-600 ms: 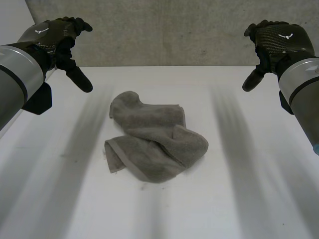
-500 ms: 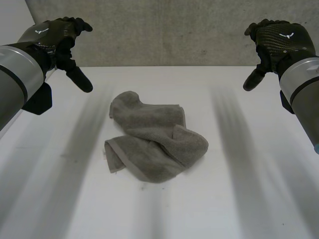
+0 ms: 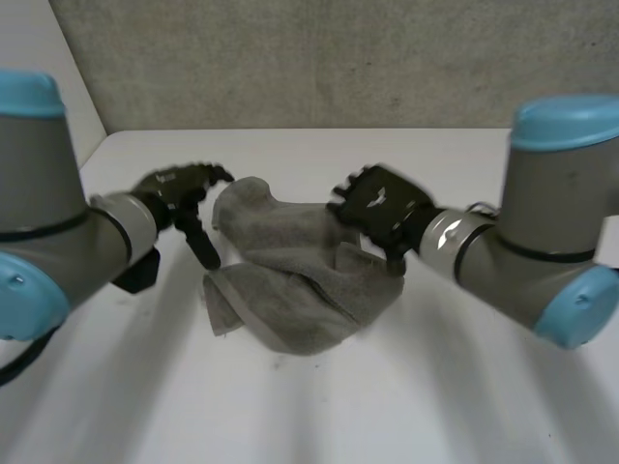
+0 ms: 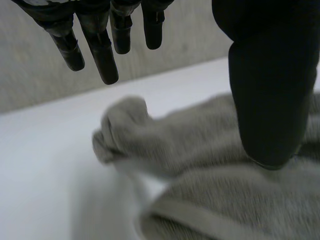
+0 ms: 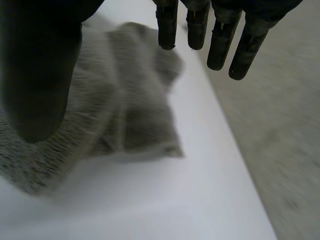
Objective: Fold the towel.
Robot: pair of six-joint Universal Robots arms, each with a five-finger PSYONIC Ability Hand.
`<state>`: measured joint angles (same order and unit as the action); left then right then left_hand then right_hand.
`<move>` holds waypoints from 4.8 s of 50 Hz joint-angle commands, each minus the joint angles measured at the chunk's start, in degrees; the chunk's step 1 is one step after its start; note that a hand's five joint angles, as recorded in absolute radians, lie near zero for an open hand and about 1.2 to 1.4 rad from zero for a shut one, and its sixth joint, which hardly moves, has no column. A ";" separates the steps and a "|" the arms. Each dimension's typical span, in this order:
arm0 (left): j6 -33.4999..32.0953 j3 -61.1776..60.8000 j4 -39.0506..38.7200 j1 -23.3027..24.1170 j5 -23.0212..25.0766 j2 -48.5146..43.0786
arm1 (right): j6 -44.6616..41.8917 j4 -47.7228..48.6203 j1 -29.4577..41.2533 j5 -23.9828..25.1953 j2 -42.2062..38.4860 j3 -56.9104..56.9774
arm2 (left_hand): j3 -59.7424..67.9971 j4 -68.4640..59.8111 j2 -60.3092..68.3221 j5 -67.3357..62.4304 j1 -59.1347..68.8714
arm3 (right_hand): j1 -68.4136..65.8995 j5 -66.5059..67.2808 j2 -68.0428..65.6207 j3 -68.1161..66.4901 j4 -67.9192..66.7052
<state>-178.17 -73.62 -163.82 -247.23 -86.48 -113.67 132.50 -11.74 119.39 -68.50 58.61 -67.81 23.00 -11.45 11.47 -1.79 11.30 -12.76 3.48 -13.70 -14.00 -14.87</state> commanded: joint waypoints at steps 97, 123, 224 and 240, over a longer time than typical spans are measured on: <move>1.49 4.72 -37.44 -2.12 -6.41 18.57 | 35.47 -6.44 -0.74 -17.93 -11.78 56.51 | 57.00 -68.55 68.53 -68.21 68.70 | -67.24 66.52 -66.30 -66.00 -65.13; 3.09 -31.76 -37.19 2.10 -4.31 5.30 | 10.41 -11.81 -0.30 -6.83 -0.18 -10.93 | 57.00 -68.55 68.53 -68.21 68.70 | -67.24 66.52 -66.30 -66.00 -65.13; -12.31 23.25 -24.41 4.13 -12.55 0.89 | 11.64 10.16 -3.81 -21.33 -11.50 50.58 | 57.00 -68.55 68.53 -68.21 68.70 | -67.24 66.52 -66.30 -66.00 -65.13; -4.91 -5.04 -31.65 2.28 -12.83 4.86 | 17.79 3.13 -13.48 -0.23 1.86 14.99 | 57.00 -68.55 68.53 -68.21 68.70 | -67.24 66.52 -66.30 -66.00 -65.13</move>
<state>-182.91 -65.37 -195.28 -244.71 -100.88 -108.04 151.58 -6.97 107.51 -78.91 58.23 -37.67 69.65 -69.78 69.70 -58.00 67.17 -75.32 66.78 -76.59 -76.49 -76.63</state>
